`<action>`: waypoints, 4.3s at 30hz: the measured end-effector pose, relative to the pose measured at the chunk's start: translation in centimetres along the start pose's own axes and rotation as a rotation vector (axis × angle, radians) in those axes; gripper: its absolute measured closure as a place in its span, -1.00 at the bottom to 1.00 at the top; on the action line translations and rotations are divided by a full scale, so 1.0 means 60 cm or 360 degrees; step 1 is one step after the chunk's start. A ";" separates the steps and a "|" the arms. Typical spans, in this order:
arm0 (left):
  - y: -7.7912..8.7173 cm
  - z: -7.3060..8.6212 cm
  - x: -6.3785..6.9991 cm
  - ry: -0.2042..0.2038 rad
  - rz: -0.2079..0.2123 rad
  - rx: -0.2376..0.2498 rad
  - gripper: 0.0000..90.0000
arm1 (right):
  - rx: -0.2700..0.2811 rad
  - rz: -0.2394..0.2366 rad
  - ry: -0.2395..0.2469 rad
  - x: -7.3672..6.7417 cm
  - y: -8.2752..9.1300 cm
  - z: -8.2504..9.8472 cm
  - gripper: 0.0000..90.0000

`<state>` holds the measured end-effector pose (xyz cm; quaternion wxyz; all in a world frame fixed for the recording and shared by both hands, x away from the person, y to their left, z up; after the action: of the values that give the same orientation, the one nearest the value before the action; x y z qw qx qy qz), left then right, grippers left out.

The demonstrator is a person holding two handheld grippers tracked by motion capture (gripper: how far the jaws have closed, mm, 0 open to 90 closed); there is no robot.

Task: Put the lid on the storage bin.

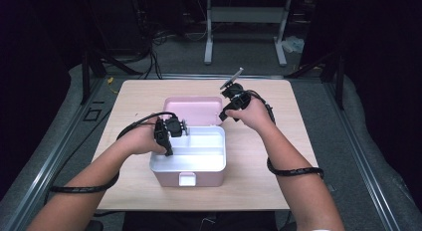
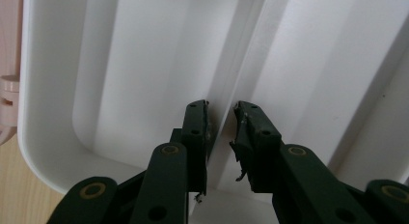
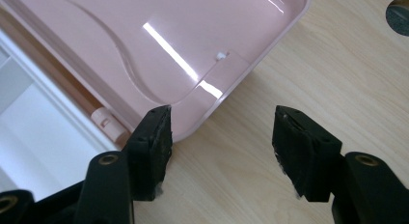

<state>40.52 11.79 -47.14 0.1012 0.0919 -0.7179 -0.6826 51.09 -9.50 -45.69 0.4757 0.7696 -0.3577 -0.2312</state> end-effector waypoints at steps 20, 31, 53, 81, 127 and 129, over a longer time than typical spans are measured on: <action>0.001 0.000 0.001 0.0006 -0.0003 -0.0013 0.64 | 0.0042 0.0056 -0.0217 0.025 -0.040 -0.049 0.01; 0.001 -0.001 0.001 0.0003 -0.0005 -0.0017 0.64 | 0.0019 0.0103 -0.0306 0.033 -0.049 -0.066 0.17; 0.000 -0.003 0.001 0.0017 -0.0009 -0.0026 0.64 | -0.0016 0.0080 -0.0528 0.041 -0.085 -0.061 0.56; 0.001 -0.002 0.000 0.0028 -0.0002 -0.0029 0.64 | 0.0008 0.0067 -0.0628 0.041 -0.093 -0.056 0.75; 0.074 0.069 -0.084 0.0506 0.0025 0.0520 -0.09 | 0.0329 0.0191 -0.0499 0.015 0.012 -0.072 0.85; 0.074 0.073 -0.098 0.0542 0.0003 0.0543 -0.02 | 0.0345 0.0198 -0.0494 0.014 0.012 -0.073 0.85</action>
<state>45.04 17.81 -43.00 0.2043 0.2207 -0.7954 -0.5261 54.41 -7.88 -43.11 0.3425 0.7478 -0.4965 -0.2773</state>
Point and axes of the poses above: each handheld gripper's, and its own axes: y roughly backward along the jaws, z roughly out of its underside, x roughly to its right, the point moved 5 cm from there along -y, roughly forward along the jaws, and after that the axes turned 2 degrees about z, right-handed, at the moved point
